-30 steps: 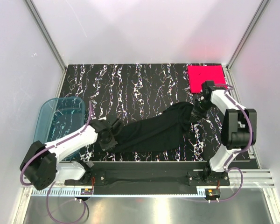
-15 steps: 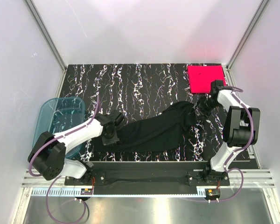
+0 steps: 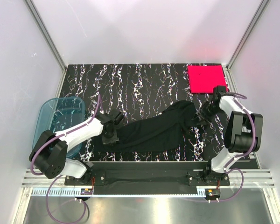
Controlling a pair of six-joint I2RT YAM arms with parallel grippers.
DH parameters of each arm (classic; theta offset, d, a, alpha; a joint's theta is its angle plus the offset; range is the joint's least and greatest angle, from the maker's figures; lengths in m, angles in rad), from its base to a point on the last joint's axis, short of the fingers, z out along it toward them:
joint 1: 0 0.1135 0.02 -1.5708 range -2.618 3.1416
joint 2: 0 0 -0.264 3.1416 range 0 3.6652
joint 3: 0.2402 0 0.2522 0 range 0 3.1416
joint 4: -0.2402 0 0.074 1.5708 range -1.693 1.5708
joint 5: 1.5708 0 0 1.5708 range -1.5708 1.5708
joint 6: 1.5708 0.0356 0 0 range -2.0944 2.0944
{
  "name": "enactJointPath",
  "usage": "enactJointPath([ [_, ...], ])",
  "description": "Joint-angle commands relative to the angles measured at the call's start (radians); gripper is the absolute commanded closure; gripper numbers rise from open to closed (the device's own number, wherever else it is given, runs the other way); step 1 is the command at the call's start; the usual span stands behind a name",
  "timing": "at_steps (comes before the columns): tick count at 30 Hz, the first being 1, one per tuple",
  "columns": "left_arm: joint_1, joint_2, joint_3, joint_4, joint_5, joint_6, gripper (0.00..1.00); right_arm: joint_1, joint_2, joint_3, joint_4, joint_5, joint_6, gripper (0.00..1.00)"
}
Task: Fold and stack the t-shirts
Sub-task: Flatten the tshirt out
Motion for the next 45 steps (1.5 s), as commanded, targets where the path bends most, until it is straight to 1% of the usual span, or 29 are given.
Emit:
enactJointPath([
  [1, 0.010, 0.001, 0.032, 0.018, 0.011, 0.024, 1.00, -0.020, -0.055, 0.001, -0.020, 0.087, -0.005, 0.57],
  [4, 0.013, -0.002, 0.029, 0.018, 0.014, 0.033, 1.00, -0.049, -0.055, -0.008, -0.028, 0.133, -0.002, 0.58],
  [8, 0.016, -0.005, 0.021, 0.026, 0.023, 0.039, 1.00, -0.060, -0.024, 0.015, -0.026, 0.156, -0.045, 0.55],
  [19, 0.029, -0.006, 0.004, 0.046, 0.040, 0.053, 1.00, -0.060, 0.008, -0.042, 0.022, 0.123, -0.071, 0.50],
  [24, 0.036, -0.014, -0.002, 0.046, 0.042, 0.059, 1.00, -0.060, 0.039, -0.051, 0.043, 0.095, -0.068, 0.51],
  [39, 0.052, -0.025, -0.002, 0.049, 0.046, 0.075, 1.00, -0.060, 0.115, -0.025, 0.090, 0.103, -0.069, 0.57],
  [45, 0.059, -0.022, 0.001, 0.050, 0.051, 0.084, 1.00, -0.058, 0.151, -0.005, 0.097, 0.116, -0.076, 0.58],
])
